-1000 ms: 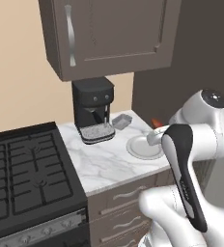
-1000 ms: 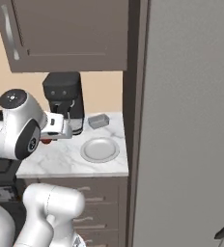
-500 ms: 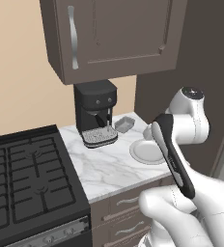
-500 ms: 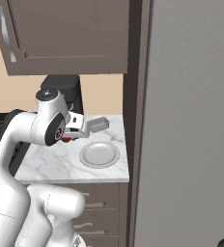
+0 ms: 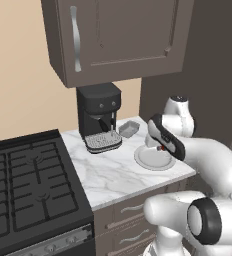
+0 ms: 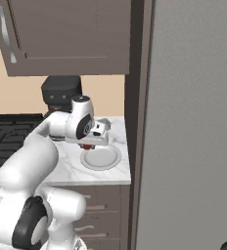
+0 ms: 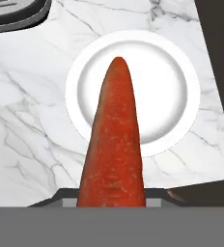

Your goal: Pick the carrot from the microwave and place it on plate located on the counter.

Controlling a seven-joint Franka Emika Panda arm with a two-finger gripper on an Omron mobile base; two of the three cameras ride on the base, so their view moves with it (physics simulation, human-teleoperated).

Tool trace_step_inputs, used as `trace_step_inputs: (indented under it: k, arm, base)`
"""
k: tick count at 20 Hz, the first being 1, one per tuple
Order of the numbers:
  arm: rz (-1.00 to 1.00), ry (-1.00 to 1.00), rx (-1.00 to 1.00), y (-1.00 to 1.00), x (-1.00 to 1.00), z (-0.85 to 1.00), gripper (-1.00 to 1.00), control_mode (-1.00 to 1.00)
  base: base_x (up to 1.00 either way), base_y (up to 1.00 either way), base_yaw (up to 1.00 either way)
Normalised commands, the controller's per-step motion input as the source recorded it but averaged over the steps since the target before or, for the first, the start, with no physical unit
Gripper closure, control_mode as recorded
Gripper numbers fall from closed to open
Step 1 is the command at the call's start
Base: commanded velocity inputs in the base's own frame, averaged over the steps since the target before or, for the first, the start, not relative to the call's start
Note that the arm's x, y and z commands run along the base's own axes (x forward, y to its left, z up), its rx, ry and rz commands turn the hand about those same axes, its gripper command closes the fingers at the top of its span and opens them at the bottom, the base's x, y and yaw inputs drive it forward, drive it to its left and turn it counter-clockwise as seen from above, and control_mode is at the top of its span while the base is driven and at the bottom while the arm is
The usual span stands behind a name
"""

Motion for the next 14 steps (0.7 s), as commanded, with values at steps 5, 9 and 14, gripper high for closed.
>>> trace_step_inputs:
  k: [5,9,14]
  arm:
    - [0.00,0.17,0.00,-0.14,0.68,-0.62,1.00,-1.00]
    - [0.00,0.00,0.00,-0.02,0.63,-0.71,1.00,-1.00]
    - [0.00,-0.01,0.00,0.00,0.48,-0.55,1.00,-1.00]
  base:
    - [0.00,0.00,0.00]
    - [0.00,0.00,0.00]
    - [0.00,0.00,0.00]
